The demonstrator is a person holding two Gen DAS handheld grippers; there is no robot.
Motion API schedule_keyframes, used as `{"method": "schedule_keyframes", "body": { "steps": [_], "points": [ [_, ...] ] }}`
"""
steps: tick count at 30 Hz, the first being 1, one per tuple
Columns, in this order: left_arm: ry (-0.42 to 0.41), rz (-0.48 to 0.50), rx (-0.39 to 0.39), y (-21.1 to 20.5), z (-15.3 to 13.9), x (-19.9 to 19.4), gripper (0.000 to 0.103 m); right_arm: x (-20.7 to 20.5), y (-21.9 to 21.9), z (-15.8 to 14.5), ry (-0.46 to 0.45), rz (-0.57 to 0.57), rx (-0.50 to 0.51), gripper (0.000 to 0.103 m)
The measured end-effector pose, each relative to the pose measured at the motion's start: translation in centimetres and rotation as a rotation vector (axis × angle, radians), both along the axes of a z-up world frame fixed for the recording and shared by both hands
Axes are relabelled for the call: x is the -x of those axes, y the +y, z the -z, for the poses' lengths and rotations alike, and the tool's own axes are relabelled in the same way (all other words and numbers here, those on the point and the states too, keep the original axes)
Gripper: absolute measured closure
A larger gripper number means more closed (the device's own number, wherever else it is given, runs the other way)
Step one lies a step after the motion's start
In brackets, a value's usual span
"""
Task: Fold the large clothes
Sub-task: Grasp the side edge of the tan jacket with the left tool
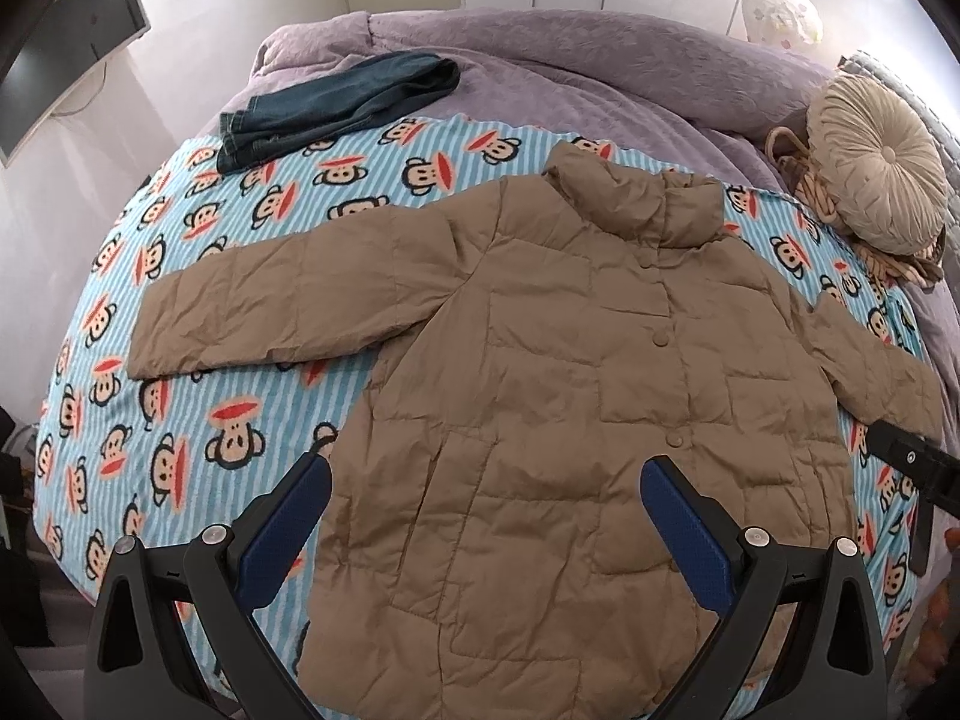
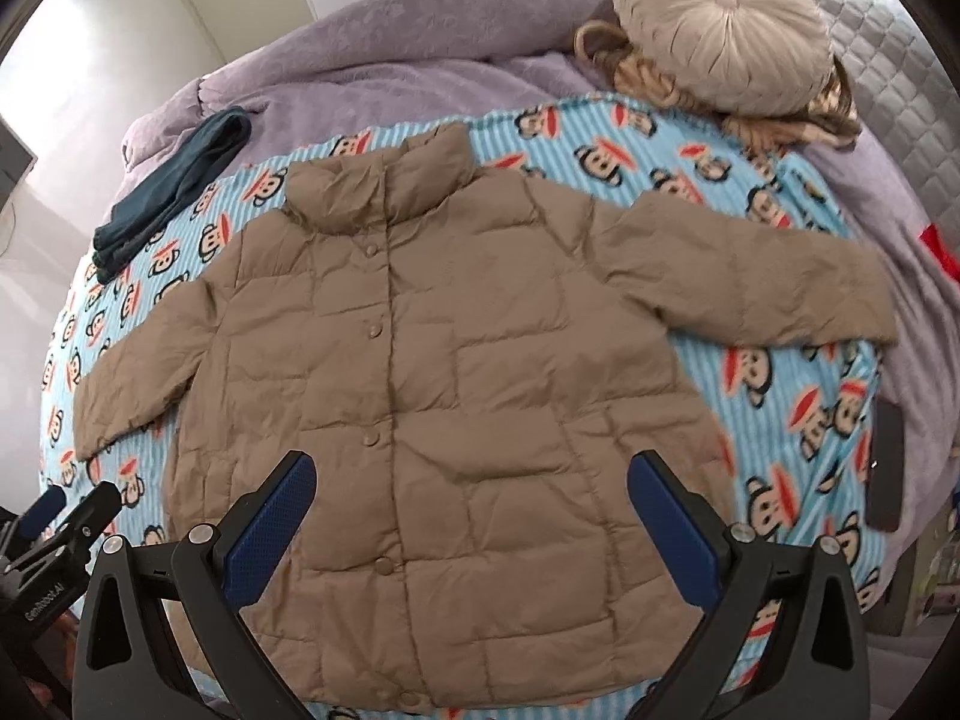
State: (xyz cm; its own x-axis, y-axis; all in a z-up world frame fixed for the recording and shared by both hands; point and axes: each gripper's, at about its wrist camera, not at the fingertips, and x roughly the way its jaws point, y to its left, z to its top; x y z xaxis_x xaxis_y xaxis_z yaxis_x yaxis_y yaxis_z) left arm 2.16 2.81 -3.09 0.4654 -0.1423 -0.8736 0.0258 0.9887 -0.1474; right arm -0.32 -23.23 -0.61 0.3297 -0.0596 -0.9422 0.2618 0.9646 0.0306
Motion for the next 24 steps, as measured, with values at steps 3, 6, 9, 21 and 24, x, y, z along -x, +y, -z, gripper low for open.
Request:
{"method": "schedule_keyframes", "body": {
  "steps": [3,6,9,21,24],
  "points": [
    [-0.004,-0.025,0.026,1.3,1.2,-0.8,0.000,-0.8,0.8,0.8,0.030,-0.026,0.003,0.000],
    [0.035,-0.050,0.078,2.9,2.9,-1.7,0.000,-1.7,2.0,1.8,0.041,-0.070,-0.003,0.000],
    [0.084,-0.093,0.153,5.3,5.0,-2.7,0.000,-2.6,2.6,2.9,0.057,-0.073,-0.085,0.000],
    [0.068,-0.429,0.393,22.9,14.8,-9.1,0.000,-5.9,11.0,8.9,0.185,-0.277,-0.128,0.000],
    [0.082,-0.470,0.443,26.5,17.1,-11.2,0.000,-6.5,12.5,10.3,0.212,-0.304,-0.155,0.000]
  ]
}}
